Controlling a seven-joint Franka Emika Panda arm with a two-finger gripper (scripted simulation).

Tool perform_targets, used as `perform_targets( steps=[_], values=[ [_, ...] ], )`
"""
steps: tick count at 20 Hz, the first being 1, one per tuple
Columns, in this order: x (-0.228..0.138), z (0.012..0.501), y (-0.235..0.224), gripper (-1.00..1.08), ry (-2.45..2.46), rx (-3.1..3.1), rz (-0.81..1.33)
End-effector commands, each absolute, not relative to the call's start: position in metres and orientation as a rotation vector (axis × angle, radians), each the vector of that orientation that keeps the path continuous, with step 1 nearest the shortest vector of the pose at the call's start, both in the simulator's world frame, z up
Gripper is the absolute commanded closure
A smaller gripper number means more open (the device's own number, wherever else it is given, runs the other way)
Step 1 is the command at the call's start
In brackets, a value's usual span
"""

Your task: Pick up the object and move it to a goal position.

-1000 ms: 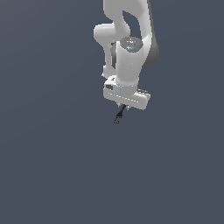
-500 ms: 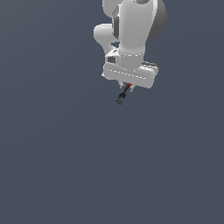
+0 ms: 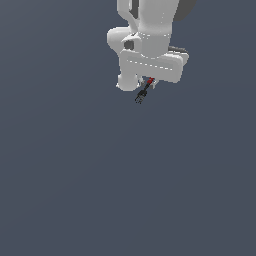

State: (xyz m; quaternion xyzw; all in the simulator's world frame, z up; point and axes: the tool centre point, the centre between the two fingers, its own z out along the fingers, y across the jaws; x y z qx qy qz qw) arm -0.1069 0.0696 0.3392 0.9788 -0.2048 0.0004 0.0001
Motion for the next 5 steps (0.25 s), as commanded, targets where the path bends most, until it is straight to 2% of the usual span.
perform_targets(
  steps=[1, 5],
  values=[
    [-0.1087, 0.3463, 0.0703, 1.08, -0.644, 3.074, 0.000],
    [-0.1086, 0.3495, 0.0711, 1.08, -0.643, 3.075, 0.000]
  ],
)
